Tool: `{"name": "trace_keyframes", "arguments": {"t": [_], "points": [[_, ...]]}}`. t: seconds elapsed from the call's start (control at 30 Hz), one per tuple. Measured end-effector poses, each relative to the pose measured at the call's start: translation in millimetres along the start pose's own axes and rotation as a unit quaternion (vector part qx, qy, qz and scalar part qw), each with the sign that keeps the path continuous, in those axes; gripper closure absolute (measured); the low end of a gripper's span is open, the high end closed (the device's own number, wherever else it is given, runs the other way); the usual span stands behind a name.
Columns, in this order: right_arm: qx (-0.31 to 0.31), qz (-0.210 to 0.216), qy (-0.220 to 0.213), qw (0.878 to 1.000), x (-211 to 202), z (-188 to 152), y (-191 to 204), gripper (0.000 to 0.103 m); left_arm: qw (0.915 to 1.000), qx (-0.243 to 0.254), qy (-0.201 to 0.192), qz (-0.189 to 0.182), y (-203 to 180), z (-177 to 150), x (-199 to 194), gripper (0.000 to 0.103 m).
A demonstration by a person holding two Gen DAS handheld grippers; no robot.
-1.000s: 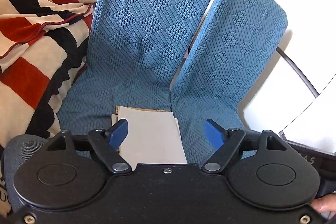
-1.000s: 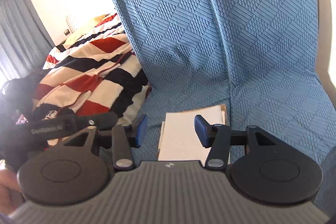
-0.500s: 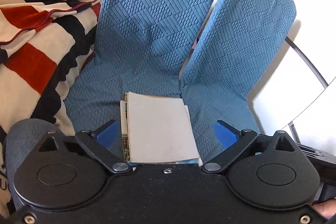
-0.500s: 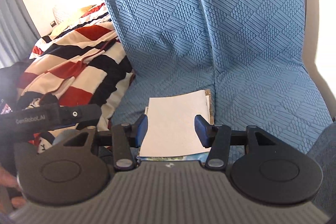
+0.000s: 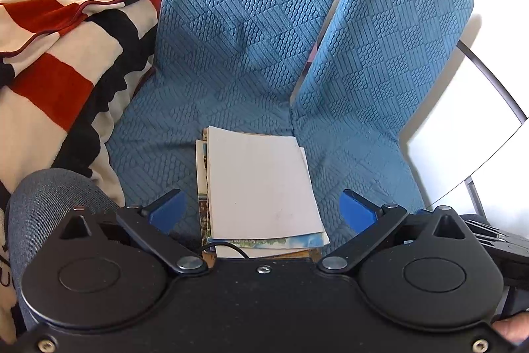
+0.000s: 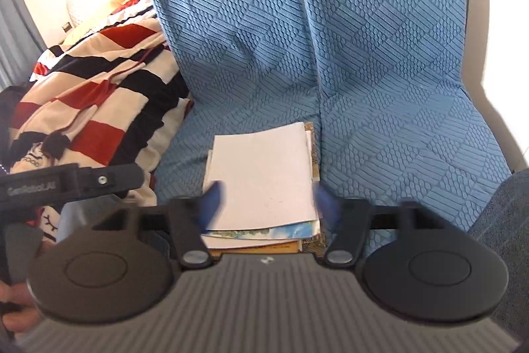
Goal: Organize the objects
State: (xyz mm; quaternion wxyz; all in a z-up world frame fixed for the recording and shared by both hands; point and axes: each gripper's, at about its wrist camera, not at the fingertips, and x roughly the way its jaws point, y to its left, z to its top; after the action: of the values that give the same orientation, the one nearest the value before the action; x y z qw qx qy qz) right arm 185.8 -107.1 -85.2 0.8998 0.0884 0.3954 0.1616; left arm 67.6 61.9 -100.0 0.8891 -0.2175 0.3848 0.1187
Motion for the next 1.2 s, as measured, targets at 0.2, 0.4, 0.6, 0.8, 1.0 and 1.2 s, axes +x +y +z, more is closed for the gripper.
{"name": "trace_keyframes", "arguments": {"t": [0.2,0.4,0.6,0.8,1.0,1.2], "points": [[0.004,-0.017,0.02,1.0,7.5,-0.9,-3.0,0.0,1.0,-0.003,0.003,0.003,2.1,-0.1,0.0,0.003],[0.005,-0.021,0.021,1.0,7.3,-1.2,-3.7,0.0,1.0,-0.004,0.005,0.004,3.0,-0.7,0.9,0.003],[0.006,-0.018,0.02,1.0,6.2,-1.1,-2.6,0.0,1.0,0.0,0.007,0.003,1.9,-0.9,2.4,0.003],[0.006,-0.018,0.021,1.0,6.6,-0.7,-2.9,0.0,1.0,-0.004,0.008,0.001,4.3,0.2,2.1,0.003],[0.004,-0.017,0.024,1.0,7.4,-1.2,-1.9,0.0,0.9999,-0.002,0.011,0.002,3.3,-0.4,2.1,0.003],[0.005,-0.015,0.028,0.999,9.2,-1.3,-1.7,0.0,0.9999,-0.002,0.012,0.003,2.3,0.1,2.6,0.003]]}}
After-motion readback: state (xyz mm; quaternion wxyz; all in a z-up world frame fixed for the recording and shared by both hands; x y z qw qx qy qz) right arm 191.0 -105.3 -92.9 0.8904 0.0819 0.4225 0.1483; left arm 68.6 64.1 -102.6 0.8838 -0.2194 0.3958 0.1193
